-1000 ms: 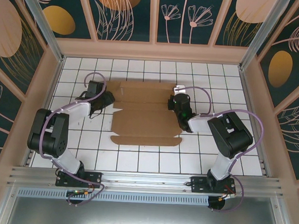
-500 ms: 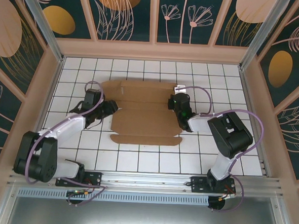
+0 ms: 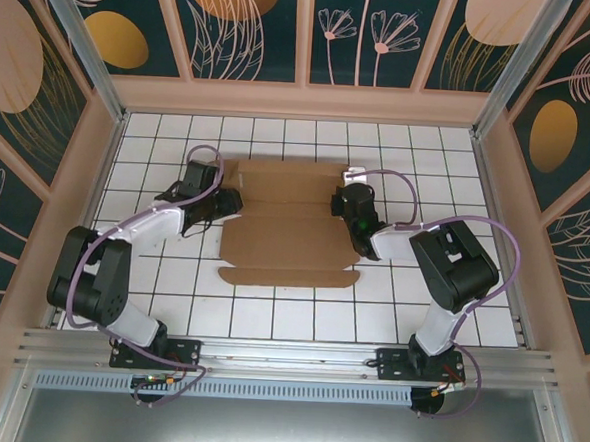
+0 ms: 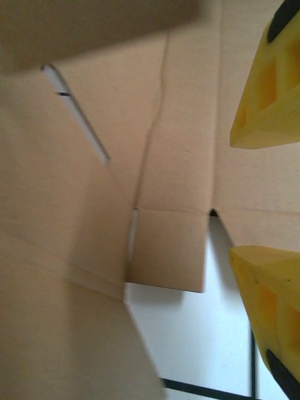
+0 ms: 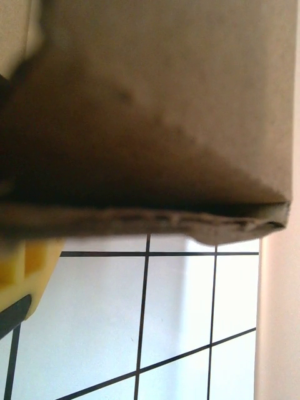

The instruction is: Fold the paper box

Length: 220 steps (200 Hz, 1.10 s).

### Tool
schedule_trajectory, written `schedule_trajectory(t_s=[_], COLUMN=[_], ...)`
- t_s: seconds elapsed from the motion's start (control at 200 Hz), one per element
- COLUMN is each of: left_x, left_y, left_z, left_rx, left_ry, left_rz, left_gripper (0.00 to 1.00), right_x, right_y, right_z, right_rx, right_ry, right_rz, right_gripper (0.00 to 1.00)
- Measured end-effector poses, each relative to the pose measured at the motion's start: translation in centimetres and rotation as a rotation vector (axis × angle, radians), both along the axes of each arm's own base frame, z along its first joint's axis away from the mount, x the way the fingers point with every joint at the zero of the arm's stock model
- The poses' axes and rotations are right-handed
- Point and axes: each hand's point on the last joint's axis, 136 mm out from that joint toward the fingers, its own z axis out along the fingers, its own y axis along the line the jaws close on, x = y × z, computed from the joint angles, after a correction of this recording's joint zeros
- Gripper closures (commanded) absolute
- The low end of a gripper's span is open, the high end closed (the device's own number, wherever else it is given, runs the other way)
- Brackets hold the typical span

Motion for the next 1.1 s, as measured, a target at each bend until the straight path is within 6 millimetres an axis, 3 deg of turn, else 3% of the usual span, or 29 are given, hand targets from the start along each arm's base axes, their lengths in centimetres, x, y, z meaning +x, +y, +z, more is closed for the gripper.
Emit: schedule_trajectory(t_s=[0.185,0.37,0.495,0.776,1.101], left_x=[1.6,1.3,1.2,2.0,2.5], left_y=[0.2,0.4,0.7,2.1,1.8], left_z=[-1.7,-5.1,-6.3,-6.4,-6.4], left_rx=[0.043,0.068,0.086,0.121,0.051], left_ry=[0.026,0.105,0.128,0.106,0.103], left_rz=[0.013,0.019,0.032,0.081,0.082], left_gripper=[0.46,0.45,0.44,0.4,0.41], right_x=[0.0,-0.1,-0.1,-0.2,-0.3], right_y=[0.2,0.3,0.5,0.8,1.4], right_z=[0.0,0.0,0.0,0.0,0.0], right_rx=[0.0,0.003,0.007,0.017,0.047], right_ry=[0.001,0.001,0.002,0.005,0.008], right_rz=[0.015,0.022,0.03,0.048,0.086], right_gripper=[1.0,1.0,1.0,1.0,1.0])
